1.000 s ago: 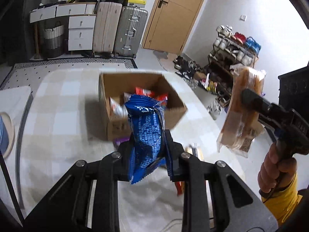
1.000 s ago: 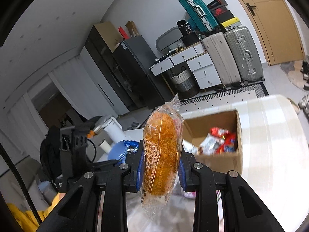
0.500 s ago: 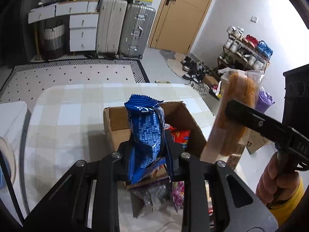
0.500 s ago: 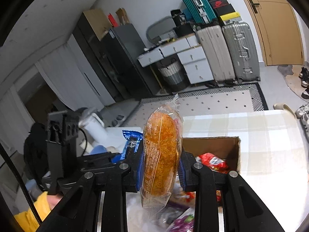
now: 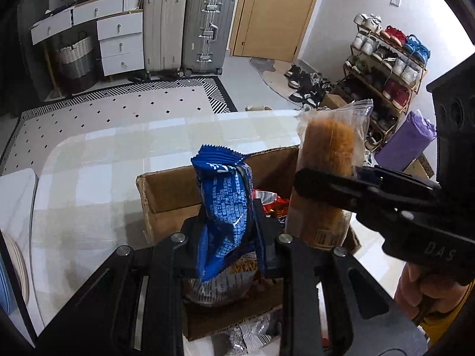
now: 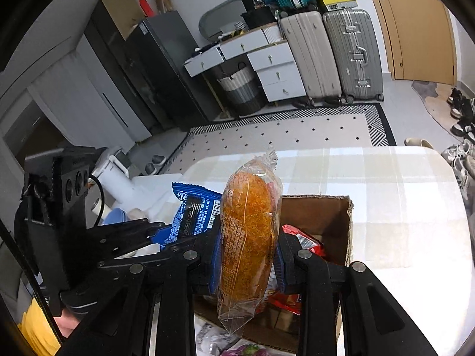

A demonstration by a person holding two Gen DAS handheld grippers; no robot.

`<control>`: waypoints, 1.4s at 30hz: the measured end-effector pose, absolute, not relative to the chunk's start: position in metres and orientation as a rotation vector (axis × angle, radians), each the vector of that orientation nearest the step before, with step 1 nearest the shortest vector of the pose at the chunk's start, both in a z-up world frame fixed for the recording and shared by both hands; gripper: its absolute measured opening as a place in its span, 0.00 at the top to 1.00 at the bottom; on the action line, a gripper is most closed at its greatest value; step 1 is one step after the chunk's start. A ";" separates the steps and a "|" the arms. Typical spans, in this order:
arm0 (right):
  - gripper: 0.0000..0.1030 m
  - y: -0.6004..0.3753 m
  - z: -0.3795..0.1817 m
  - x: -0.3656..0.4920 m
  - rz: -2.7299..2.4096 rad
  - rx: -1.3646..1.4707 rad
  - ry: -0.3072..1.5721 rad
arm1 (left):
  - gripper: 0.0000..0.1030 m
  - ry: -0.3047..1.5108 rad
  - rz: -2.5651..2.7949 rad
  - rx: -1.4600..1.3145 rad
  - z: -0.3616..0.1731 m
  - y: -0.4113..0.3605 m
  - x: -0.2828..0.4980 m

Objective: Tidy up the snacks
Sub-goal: 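Open both tools to drop the bread bag and Oreo pack into the box, then move both tools back toward the remaining snacks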

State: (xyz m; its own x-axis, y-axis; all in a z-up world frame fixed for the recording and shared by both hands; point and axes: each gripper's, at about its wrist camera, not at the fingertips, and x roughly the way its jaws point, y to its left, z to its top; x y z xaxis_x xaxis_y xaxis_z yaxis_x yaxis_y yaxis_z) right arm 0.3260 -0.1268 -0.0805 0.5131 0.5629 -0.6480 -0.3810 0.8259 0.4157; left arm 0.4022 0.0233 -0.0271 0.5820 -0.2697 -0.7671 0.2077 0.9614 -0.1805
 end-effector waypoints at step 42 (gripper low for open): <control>0.50 -0.143 0.020 0.215 0.526 0.135 0.699 | 0.36 0.766 -0.257 0.006 0.058 -0.002 0.276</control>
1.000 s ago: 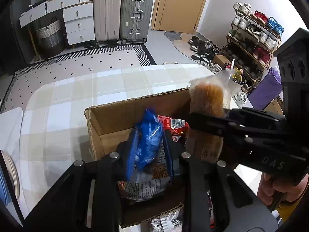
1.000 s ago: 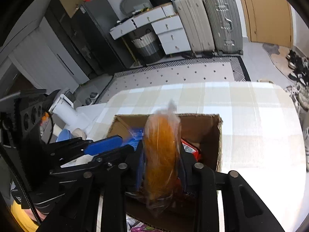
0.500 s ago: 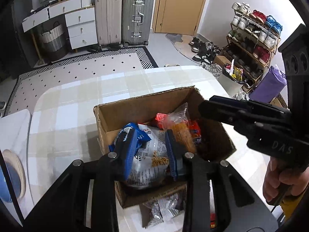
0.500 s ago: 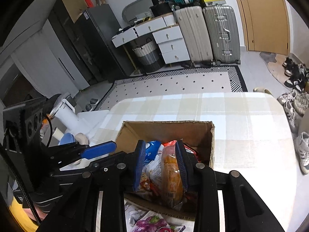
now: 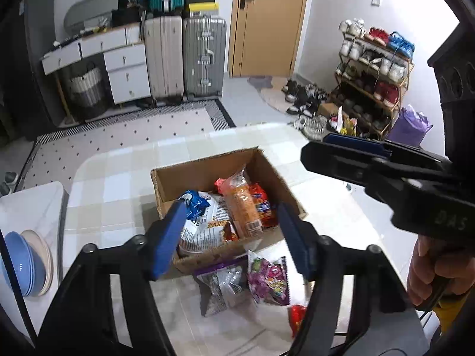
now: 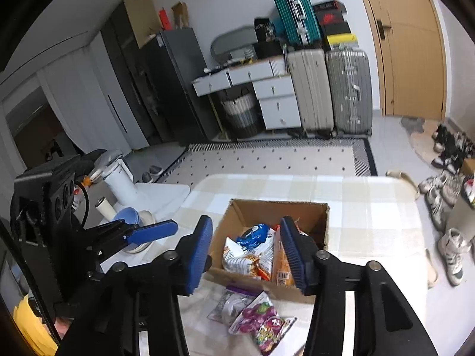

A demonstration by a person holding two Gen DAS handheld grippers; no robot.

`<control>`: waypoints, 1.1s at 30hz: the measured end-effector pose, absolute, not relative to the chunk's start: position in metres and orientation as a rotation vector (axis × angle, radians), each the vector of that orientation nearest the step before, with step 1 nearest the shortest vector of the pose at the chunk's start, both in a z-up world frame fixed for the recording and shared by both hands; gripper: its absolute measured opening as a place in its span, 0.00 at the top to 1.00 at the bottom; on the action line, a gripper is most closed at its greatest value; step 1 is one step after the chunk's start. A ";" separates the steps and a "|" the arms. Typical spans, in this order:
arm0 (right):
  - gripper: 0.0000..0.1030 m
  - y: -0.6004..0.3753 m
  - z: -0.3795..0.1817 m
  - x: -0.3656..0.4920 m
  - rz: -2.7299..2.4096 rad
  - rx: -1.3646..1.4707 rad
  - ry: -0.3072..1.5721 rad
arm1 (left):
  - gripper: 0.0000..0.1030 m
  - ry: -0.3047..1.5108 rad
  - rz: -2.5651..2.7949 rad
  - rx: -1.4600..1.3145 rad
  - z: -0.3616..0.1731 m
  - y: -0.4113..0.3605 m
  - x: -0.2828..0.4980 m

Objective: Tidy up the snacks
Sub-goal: 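Move both tools back toward the remaining snacks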

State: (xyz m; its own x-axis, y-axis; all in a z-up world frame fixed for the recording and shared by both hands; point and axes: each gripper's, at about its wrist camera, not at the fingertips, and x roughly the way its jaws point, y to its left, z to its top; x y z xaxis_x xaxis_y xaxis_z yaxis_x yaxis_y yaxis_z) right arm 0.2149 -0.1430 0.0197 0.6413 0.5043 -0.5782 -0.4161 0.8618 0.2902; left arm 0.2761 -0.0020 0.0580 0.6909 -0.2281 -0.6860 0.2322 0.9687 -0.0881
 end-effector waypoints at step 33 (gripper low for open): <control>0.01 -0.256 -0.018 -0.060 0.396 0.145 0.344 | 0.00 0.557 -0.202 -0.130 -0.015 0.033 -0.021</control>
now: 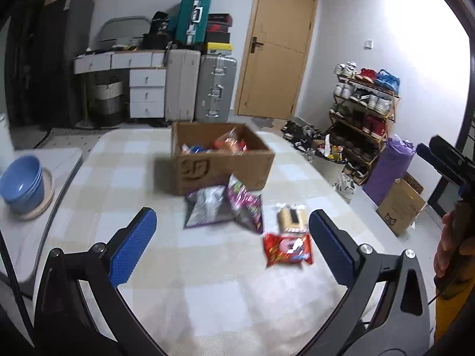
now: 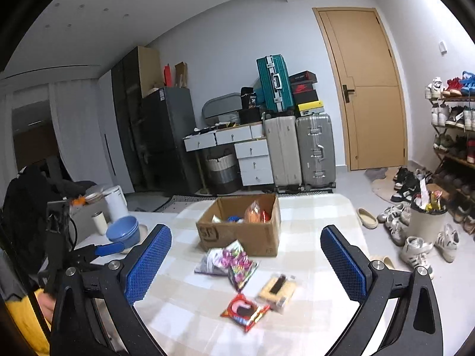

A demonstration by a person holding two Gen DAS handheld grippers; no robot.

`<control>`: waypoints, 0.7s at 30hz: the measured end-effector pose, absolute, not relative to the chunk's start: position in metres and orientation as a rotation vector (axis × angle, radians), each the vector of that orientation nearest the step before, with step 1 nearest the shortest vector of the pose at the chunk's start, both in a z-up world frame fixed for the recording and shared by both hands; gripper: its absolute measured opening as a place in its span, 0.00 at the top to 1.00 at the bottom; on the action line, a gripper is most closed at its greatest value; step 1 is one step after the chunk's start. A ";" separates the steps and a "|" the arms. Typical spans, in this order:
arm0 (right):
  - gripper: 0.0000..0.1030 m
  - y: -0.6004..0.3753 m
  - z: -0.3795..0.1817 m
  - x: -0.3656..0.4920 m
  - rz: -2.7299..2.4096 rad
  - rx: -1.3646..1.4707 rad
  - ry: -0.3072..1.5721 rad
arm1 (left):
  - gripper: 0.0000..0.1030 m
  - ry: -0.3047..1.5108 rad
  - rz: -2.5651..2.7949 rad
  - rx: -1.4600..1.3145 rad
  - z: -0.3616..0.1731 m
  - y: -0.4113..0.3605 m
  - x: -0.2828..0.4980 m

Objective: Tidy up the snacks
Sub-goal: 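Move both tools back toward the remaining snacks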

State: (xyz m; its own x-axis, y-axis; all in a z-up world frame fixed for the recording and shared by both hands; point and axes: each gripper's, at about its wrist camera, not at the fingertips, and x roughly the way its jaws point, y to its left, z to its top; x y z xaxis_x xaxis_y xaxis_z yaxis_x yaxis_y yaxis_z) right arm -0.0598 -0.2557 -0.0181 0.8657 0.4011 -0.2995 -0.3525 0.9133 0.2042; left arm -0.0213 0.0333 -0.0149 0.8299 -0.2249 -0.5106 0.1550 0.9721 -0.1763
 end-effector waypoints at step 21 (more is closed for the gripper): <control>0.01 -0.271 -0.115 -0.028 0.346 0.303 0.559 | 0.01 0.970 -0.367 -0.087 -0.124 -0.063 0.102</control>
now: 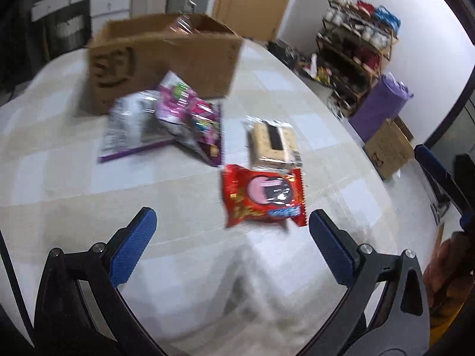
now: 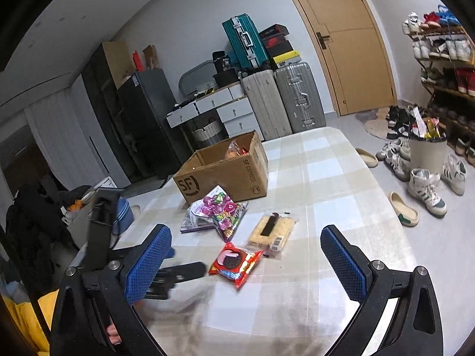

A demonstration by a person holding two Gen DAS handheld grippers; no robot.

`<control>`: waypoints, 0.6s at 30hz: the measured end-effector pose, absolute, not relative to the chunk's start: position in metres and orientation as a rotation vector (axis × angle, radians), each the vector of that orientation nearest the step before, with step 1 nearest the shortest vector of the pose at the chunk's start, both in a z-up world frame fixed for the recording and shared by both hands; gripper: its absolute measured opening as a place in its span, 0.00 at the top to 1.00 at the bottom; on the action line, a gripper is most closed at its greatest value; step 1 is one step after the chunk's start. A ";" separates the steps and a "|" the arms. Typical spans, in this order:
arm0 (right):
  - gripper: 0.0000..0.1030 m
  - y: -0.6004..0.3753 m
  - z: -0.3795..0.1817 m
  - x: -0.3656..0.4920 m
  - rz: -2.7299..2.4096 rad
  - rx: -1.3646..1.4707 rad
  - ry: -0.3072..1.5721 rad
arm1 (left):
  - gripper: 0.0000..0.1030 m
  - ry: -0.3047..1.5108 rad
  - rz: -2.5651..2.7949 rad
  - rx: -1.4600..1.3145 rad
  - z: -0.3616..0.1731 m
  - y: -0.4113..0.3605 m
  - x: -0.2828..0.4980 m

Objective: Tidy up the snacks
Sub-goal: 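Move both tools back toward the remaining snacks, then grasp the red Oreo cookie pack with the left tool while the right tool grasps the cracker pack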

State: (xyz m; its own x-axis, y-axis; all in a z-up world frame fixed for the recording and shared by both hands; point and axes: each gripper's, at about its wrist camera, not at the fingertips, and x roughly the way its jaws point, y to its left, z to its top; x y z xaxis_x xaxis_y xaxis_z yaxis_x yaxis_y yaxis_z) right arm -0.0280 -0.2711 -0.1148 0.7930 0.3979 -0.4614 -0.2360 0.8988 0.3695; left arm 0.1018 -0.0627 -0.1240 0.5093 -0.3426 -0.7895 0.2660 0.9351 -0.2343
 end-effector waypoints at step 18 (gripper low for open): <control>0.01 -0.296 -0.151 -0.008 0.350 0.398 0.664 | 0.03 1.062 -0.330 0.045 -0.182 -0.145 0.170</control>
